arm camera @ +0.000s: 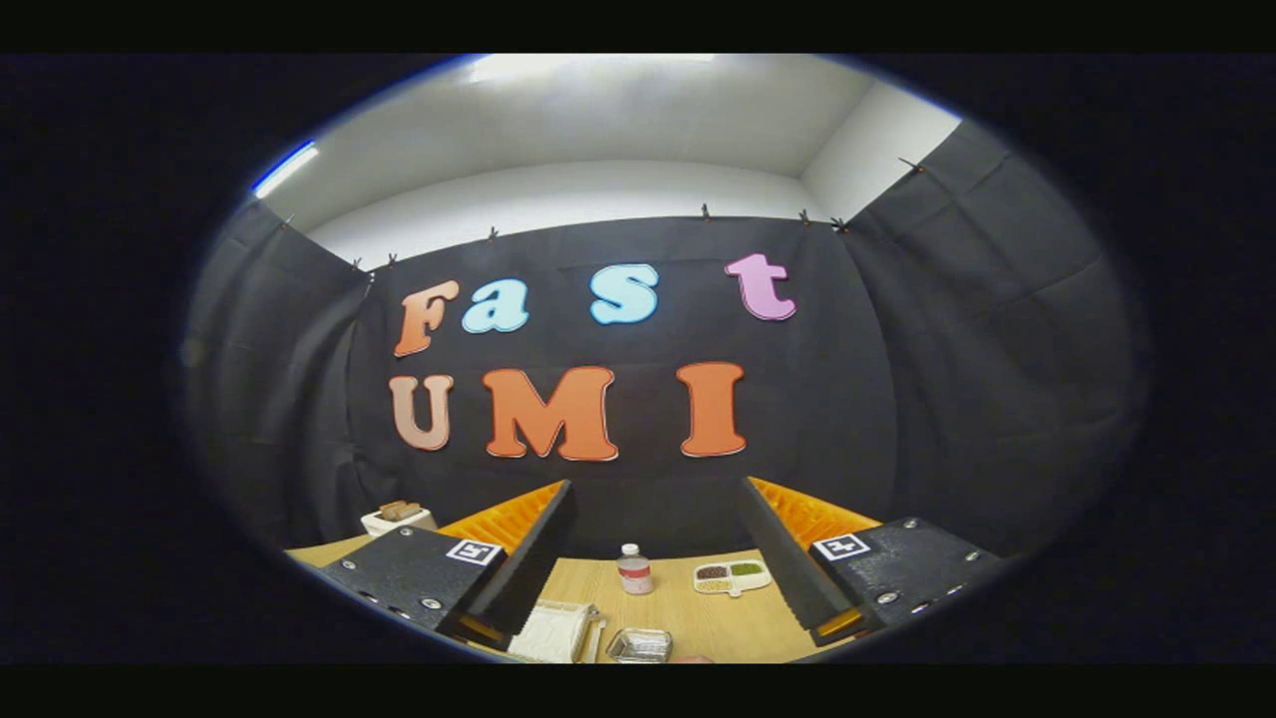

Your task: Take the plate from the dish rack, then take the spoon from the basket and place it into the plate.

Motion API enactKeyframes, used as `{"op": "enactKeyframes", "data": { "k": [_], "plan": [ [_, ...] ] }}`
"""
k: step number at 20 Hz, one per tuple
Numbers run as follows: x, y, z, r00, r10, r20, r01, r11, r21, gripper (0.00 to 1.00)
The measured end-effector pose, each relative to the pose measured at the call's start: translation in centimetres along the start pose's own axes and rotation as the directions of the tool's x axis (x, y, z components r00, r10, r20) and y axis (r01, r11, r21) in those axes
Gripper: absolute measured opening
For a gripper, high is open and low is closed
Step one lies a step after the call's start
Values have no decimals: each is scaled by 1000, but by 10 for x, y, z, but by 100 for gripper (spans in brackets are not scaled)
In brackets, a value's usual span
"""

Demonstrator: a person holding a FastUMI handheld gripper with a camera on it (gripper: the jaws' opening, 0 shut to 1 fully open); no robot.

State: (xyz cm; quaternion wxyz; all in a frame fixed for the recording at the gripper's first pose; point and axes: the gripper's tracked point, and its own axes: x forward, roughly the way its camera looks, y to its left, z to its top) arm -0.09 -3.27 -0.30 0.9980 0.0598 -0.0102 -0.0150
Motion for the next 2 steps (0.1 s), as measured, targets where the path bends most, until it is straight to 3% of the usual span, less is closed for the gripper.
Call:
{"op": "enactKeyframes", "data": {
  "k": [2],
  "plan": [
    [-1,0,-2,1000,-4,-3,4,1000,-15,98]
  ]
}}
